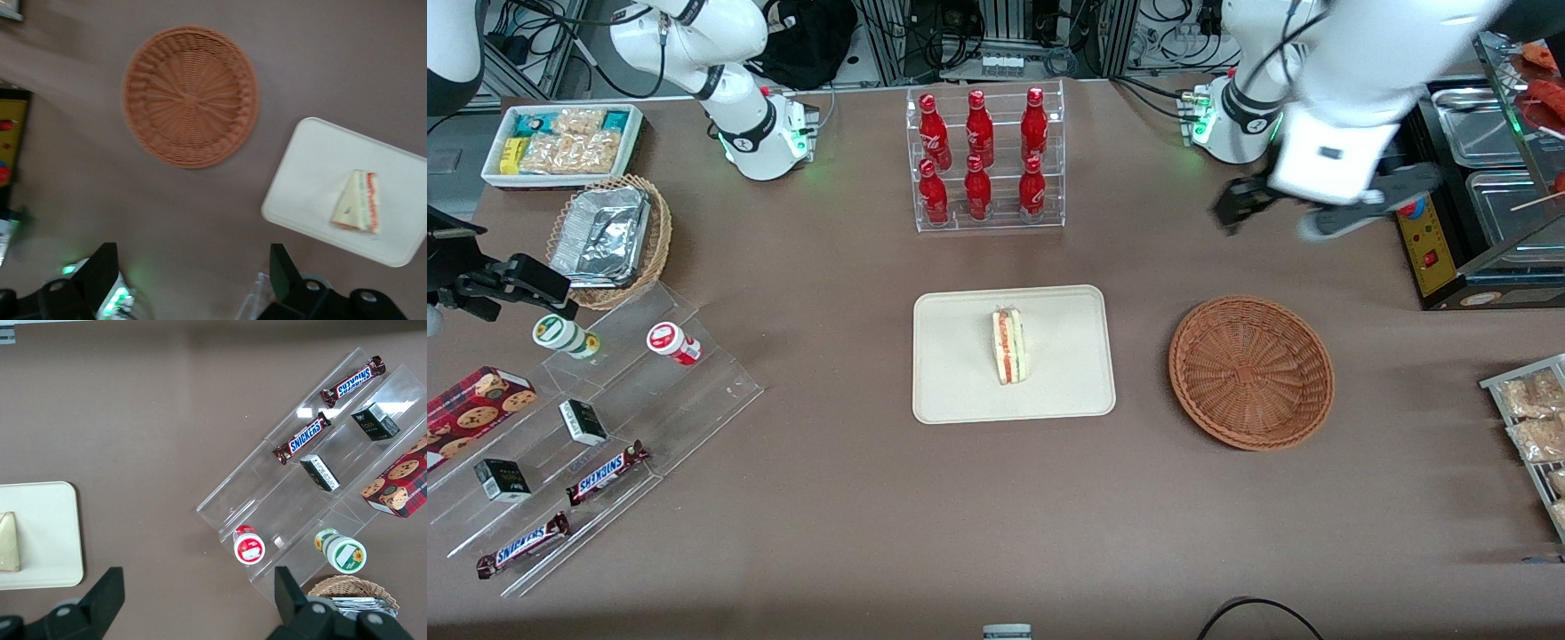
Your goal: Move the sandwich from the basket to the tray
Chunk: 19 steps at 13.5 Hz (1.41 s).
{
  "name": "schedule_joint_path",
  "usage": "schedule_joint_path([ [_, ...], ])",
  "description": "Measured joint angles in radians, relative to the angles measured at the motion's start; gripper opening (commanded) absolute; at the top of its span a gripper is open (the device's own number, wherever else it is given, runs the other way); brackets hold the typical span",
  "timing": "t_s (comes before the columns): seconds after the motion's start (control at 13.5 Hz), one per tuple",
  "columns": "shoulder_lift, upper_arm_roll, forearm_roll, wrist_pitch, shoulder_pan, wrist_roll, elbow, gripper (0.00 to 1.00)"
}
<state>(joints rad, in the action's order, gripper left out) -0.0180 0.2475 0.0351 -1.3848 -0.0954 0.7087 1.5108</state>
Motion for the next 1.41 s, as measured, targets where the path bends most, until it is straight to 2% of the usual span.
schedule_joint_path([
  [0.22,-0.039,-0.003,0.000,0.046,0.146,-0.247,0.013,1.00],
  [0.44,-0.039,-0.003,0.002,0.042,0.205,-0.350,0.030,1.00],
  [1.04,0.031,-0.017,0.005,0.005,0.178,-0.532,-0.041,1.00],
  [1.41,0.031,-0.060,0.005,-0.003,0.150,-0.535,-0.053,1.00],
])
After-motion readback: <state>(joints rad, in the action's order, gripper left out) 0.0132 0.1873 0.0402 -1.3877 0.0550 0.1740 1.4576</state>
